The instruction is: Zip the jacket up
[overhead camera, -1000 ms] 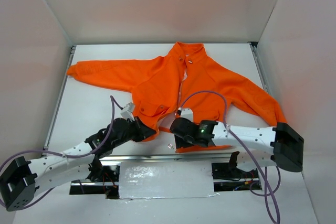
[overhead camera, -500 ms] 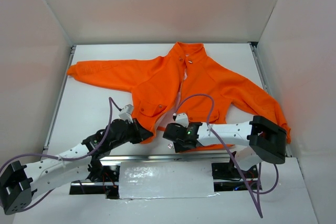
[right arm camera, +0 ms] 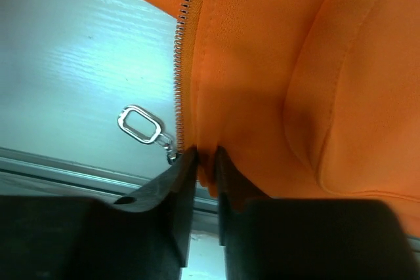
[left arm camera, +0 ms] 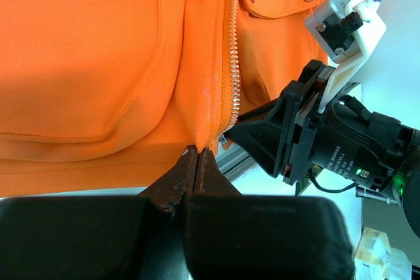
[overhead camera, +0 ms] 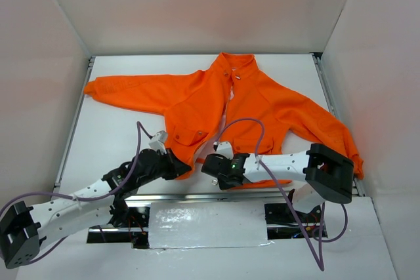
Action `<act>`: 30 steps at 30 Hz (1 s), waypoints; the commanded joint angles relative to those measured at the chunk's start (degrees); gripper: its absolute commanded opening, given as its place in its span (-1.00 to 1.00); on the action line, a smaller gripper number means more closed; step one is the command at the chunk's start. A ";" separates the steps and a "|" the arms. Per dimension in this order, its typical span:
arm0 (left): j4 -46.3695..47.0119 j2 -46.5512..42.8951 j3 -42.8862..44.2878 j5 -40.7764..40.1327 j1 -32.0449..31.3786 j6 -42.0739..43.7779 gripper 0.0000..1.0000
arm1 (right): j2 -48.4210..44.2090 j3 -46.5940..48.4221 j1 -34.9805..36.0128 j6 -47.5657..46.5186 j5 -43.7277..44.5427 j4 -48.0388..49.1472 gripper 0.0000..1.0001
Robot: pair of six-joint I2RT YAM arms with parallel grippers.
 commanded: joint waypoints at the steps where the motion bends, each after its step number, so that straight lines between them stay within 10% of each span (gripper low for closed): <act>1: -0.10 -1.49 2.58 -0.18 0.14 1.80 -1.00 | 4.20 -2.61 0.40 1.13 -2.90 4.80 -0.58; 5: -1.51 -2.11 3.11 -1.05 0.14 2.41 -1.00 | 4.03 -3.75 0.40 1.93 -3.26 6.12 -1.00; 14: -1.16 0.17 5.57 -3.95 0.23 4.17 -1.00 | -12.71 -5.77 0.31 3.07 4.47 14.54 -1.00; 22: 9.28 3.24 9.26 -7.74 0.58 7.85 -1.00 | -36.30 -19.12 0.13 1.16 18.62 38.27 -1.00; 26: 22.28 8.34 9.44 -4.49 0.41 12.33 -1.00 | -46.04 -36.20 0.22 -12.80 11.79 70.93 -1.00; 30: 21.80 13.00 14.50 -5.54 0.41 14.62 -1.00 | -44.06 -31.02 -0.48 -20.62 15.81 59.07 -1.00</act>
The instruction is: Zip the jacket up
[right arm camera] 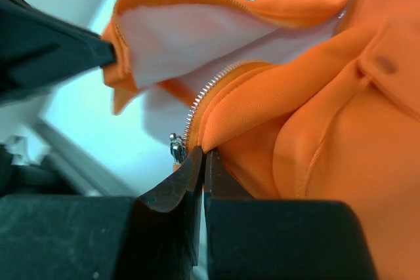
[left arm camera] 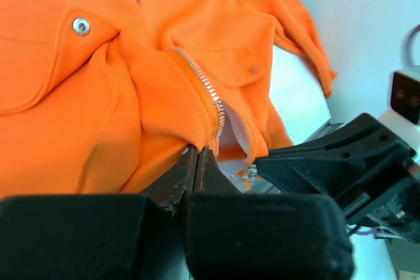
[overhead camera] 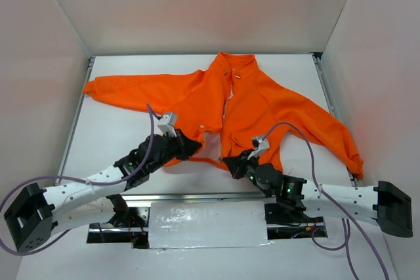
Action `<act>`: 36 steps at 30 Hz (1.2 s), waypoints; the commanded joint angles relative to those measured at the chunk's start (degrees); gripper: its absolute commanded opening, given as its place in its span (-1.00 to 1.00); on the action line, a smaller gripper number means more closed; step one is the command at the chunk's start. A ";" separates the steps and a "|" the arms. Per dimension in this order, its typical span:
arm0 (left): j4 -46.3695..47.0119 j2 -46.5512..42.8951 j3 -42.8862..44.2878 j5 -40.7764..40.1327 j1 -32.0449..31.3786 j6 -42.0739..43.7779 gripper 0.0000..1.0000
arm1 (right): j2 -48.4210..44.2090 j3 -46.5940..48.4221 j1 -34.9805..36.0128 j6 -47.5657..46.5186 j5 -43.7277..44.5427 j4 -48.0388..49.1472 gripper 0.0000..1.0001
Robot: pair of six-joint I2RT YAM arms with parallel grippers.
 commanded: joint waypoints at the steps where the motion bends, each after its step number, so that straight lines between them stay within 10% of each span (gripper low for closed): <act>1: 3.33 4.34 7.43 -0.29 0.15 4.72 -1.00 | 3.79 7.26 -0.28 -11.21 3.40 3.38 -1.00; 9: -9.78 8.76 12.18 -10.55 0.23 -3.94 -1.00 | 30.33 34.25 -6.95 -1.06 6.05 -30.11 -1.00; 19: -32.56 0.33 16.66 -28.94 2.08 -16.55 -1.00 | 30.40 56.76 -19.89 -12.42 -5.37 -28.85 -1.00; 25: -26.42 -6.09 12.65 -23.60 2.61 -7.13 -1.00 | 7.15 29.31 -15.67 -9.78 -16.37 -10.83 -1.00; 36: -19.74 -6.00 5.69 -18.75 2.61 -3.35 -1.00 | 22.43 18.45 -17.24 -9.01 -4.51 5.41 -1.00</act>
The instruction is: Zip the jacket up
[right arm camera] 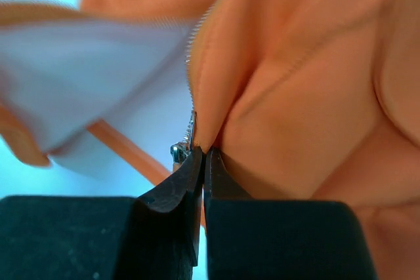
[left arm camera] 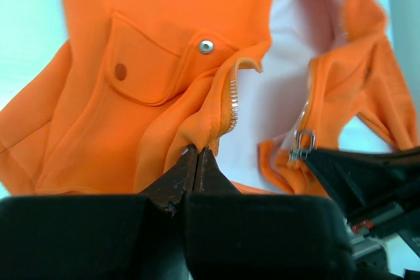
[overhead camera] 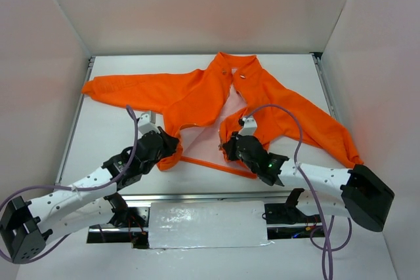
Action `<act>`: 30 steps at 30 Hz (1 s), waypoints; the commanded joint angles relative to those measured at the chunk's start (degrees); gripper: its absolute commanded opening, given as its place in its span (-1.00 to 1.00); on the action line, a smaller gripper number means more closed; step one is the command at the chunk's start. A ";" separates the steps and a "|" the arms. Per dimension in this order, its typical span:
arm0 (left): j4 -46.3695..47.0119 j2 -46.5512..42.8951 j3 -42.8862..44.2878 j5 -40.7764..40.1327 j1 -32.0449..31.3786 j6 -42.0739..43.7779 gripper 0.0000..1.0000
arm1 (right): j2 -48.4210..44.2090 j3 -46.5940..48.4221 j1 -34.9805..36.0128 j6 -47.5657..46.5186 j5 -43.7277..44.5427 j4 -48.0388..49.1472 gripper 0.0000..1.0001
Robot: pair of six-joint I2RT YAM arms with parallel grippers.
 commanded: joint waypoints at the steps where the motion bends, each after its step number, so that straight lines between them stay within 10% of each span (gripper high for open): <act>1: 4.72 -1.77 -0.50 1.16 0.14 2.42 -1.00 | -1.52 2.62 -0.98 -4.73 5.31 16.07 -1.00; 24: 16.77 0.69 -0.78 6.43 -0.04 10.84 -1.00 | -18.73 -13.19 1.47 -15.46 -4.09 33.55 -1.00; 30: 17.83 2.97 1.33 5.38 -0.04 11.90 -1.00 | -9.27 -4.16 3.50 -23.45 11.81 28.48 -1.00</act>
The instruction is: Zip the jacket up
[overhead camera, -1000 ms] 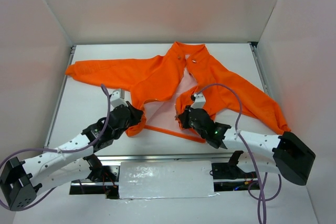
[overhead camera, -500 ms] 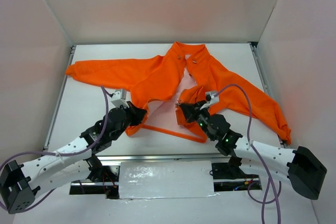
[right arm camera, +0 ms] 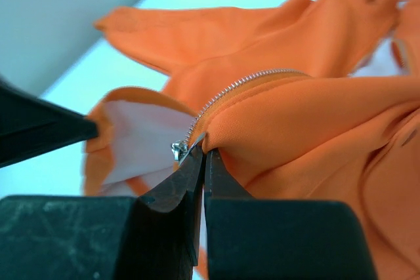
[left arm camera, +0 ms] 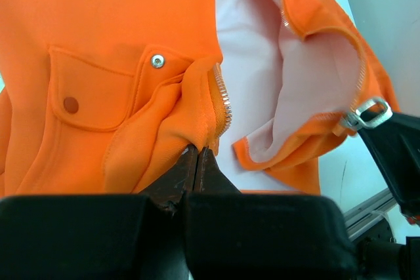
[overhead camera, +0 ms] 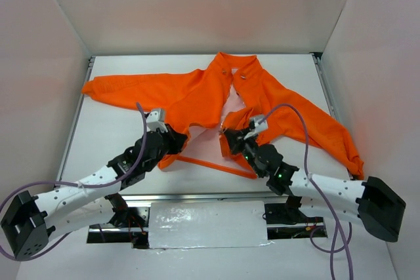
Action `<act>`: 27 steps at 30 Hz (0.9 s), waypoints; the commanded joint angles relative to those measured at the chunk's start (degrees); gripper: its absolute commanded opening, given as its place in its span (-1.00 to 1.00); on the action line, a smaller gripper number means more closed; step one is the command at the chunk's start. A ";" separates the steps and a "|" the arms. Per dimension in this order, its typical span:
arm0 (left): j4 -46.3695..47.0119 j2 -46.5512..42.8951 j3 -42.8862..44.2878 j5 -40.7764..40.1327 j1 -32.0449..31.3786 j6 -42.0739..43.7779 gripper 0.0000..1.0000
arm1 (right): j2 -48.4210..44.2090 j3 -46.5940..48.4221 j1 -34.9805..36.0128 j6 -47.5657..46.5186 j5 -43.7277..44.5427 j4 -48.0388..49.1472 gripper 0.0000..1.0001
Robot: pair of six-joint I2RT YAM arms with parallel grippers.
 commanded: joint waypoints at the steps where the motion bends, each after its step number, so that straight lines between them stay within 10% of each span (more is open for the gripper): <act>1: 3.33 2.07 4.66 -1.11 -0.04 2.46 -1.00 | 4.32 8.83 0.24 -8.10 7.69 1.00 -1.00; 8: 2.97 1.91 5.19 -1.02 -0.13 2.99 -1.00 | -4.20 10.19 0.50 -13.65 -7.25 4.95 -1.00; 16: 3.33 4.19 5.80 -1.47 -0.13 4.22 -1.00 | 0.46 -1.08 1.99 -23.45 3.02 23.32 -1.00; 23: 3.06 4.64 6.43 -2.17 -0.13 4.92 -1.00 | -11.32 6.13 3.75 -30.61 -6.82 11.39 -1.00; 27: 3.59 4.37 5.90 -2.17 -0.04 4.40 -1.00 | 2.06 11.28 1.65 -34.47 0.87 4.27 -1.00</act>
